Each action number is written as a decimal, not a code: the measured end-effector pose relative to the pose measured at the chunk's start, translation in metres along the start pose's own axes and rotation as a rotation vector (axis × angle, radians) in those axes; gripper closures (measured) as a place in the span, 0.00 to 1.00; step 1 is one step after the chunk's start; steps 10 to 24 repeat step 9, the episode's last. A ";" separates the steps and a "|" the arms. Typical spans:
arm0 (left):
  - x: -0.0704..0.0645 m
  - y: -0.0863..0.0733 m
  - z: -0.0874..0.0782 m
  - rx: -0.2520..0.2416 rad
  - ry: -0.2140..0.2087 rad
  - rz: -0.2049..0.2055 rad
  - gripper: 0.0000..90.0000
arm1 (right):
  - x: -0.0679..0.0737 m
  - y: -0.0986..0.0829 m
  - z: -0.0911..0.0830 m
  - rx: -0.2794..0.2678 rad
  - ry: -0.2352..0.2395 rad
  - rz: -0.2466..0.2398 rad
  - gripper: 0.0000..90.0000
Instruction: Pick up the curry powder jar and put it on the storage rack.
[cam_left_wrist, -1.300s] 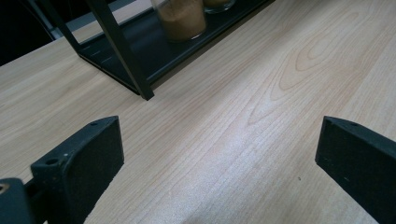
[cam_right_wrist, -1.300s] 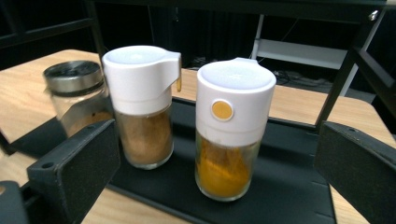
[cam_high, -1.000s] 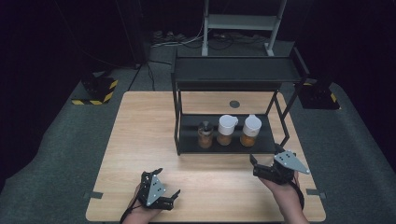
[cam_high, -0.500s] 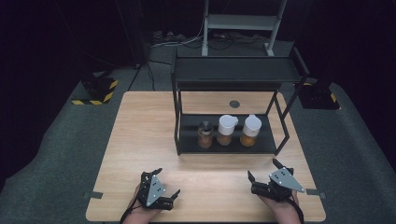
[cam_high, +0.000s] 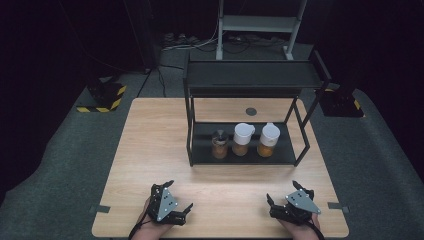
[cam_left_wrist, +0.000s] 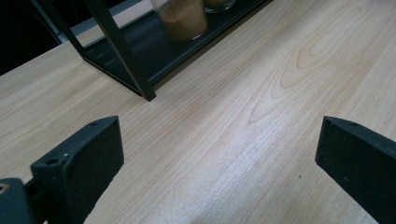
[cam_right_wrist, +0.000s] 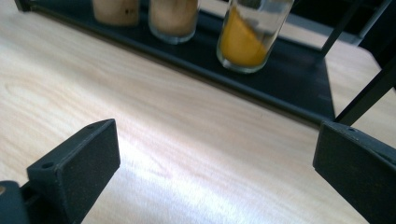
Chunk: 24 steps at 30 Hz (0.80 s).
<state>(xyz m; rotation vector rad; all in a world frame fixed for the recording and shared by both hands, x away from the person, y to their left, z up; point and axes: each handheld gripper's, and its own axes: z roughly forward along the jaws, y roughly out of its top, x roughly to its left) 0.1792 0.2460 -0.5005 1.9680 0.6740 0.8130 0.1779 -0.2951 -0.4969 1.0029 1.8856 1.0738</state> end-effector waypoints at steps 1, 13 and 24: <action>0.000 0.000 0.000 0.000 0.000 0.000 0.02 | 0.000 -0.001 0.001 0.008 0.002 0.000 0.00; 0.004 0.000 0.000 -0.001 -0.010 -0.023 0.02 | 0.000 0.001 0.002 0.024 -0.001 -0.021 0.00; 0.004 0.000 0.000 -0.001 -0.010 -0.023 0.02 | 0.000 0.001 0.002 0.024 -0.001 -0.021 0.00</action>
